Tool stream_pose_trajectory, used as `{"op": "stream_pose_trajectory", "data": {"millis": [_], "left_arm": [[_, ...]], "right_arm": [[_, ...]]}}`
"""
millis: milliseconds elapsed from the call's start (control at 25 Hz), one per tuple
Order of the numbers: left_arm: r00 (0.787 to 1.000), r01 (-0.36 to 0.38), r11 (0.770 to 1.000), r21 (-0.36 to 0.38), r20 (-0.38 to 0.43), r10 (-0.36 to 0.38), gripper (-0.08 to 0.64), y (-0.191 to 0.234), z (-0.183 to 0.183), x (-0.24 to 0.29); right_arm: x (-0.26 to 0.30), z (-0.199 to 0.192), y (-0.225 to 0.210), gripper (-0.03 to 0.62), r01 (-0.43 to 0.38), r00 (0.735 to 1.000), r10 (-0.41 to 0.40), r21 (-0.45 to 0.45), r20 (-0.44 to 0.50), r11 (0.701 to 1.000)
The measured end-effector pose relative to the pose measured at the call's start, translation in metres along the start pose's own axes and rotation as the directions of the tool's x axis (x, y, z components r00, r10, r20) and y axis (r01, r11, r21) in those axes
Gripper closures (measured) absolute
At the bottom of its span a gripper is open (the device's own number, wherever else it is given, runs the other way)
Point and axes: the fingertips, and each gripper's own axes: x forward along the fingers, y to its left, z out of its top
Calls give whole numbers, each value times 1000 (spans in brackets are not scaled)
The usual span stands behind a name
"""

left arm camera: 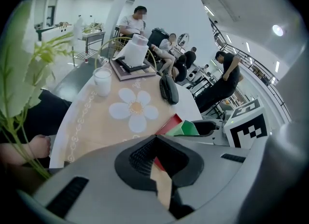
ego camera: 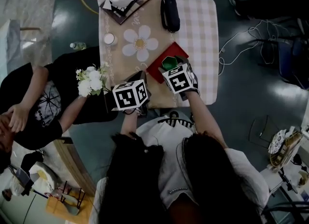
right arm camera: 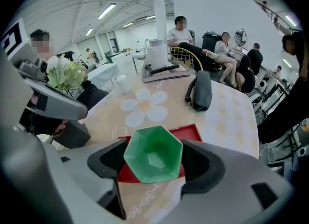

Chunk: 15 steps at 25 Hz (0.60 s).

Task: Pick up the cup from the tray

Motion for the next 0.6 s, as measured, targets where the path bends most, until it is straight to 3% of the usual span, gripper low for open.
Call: {"op": "stream_pose_trajectory", "data": {"millis": [320,600], "left_arm": [[1000,20,999,26,-16,-20,552,-7,-3,2],[998,51,996,74,-38,-48,552,-24,-13,8]], "right_arm": [[-18,0,-14,242,43,999,-43,21,23,999],[-42,-49,-50,242,94,995,-96,158,4,983]]}}
